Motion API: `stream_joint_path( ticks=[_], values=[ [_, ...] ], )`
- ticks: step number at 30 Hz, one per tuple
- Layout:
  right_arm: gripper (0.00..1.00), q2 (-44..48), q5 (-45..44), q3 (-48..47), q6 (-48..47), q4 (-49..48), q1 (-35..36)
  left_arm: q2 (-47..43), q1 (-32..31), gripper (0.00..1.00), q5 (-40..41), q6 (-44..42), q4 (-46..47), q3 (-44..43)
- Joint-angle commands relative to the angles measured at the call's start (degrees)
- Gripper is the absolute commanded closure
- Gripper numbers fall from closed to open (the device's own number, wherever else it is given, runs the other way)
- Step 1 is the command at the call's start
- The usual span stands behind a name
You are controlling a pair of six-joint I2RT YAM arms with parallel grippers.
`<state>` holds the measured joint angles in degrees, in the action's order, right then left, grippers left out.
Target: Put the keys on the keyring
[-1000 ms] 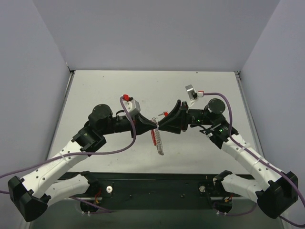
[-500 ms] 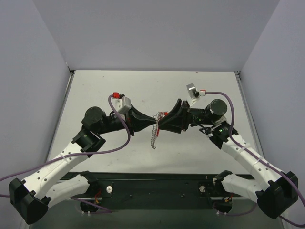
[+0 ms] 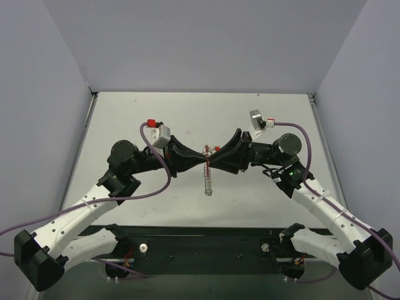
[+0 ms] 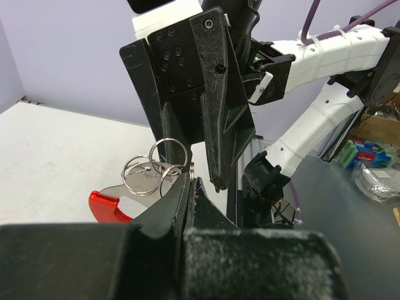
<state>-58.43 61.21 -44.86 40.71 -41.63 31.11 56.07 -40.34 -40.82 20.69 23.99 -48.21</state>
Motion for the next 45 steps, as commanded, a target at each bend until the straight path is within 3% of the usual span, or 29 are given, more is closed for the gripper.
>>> stream_joint_path(
  ticks=[1,6,10,20,24,25,27,28,32,38,45],
  values=[
    [0.71,2.0,-1.3,-0.4,-1.9,-4.8,-0.1,-0.1,0.2,1.00,-1.0,1.0,4.6,0.3],
    [0.81,1.7,-1.4,-0.4,-1.7,-5.0,-0.1,-0.1,0.2,1.00,-1.0,2.1,6.3,1.2],
    [0.99,1.8,-1.4,-0.4,-1.1,-5.0,-0.1,-0.1,0.2,1.00,-0.9,2.1,6.2,1.3],
    [1.00,1.5,0.0,-1.2,-2.6,-1.3,-0.2,-1.8,0.3,1.00,2.4,0.3,1.0,0.7],
    [1.00,2.4,0.2,-1.5,-4.7,3.2,-0.2,-1.9,0.4,0.87,2.2,-1.0,-4.6,-1.4],
    [1.00,2.6,0.3,-1.6,-5.2,4.1,-0.2,-1.9,0.6,0.78,2.1,-1.1,-5.5,-1.9],
    [1.00,3.1,0.5,-2.3,-6.9,6.8,-0.3,-2.4,1.0,0.69,1.7,-1.2,-6.8,-2.0],
    [1.00,3.2,0.6,-2.5,-7.2,7.4,-0.4,-2.6,1.2,0.57,1.7,-1.2,-7.1,-1.9],
    [1.00,3.4,1.2,-3.0,-8.3,9.6,-0.6,-4.4,3.0,0.36,1.1,-1.4,-9.7,-2.0],
    [1.00,3.2,3.3,-4.4,-10.2,14.5,-0.7,-5.4,6.3,0.28,-1.9,-2.1,-14.8,-3.3],
    [1.00,1.7,7.6,-9.1,-17.8,26.6,-0.7,-1.8,6.6,0.33,-10.7,-6.1,-23.9,-8.8]
  ],
)
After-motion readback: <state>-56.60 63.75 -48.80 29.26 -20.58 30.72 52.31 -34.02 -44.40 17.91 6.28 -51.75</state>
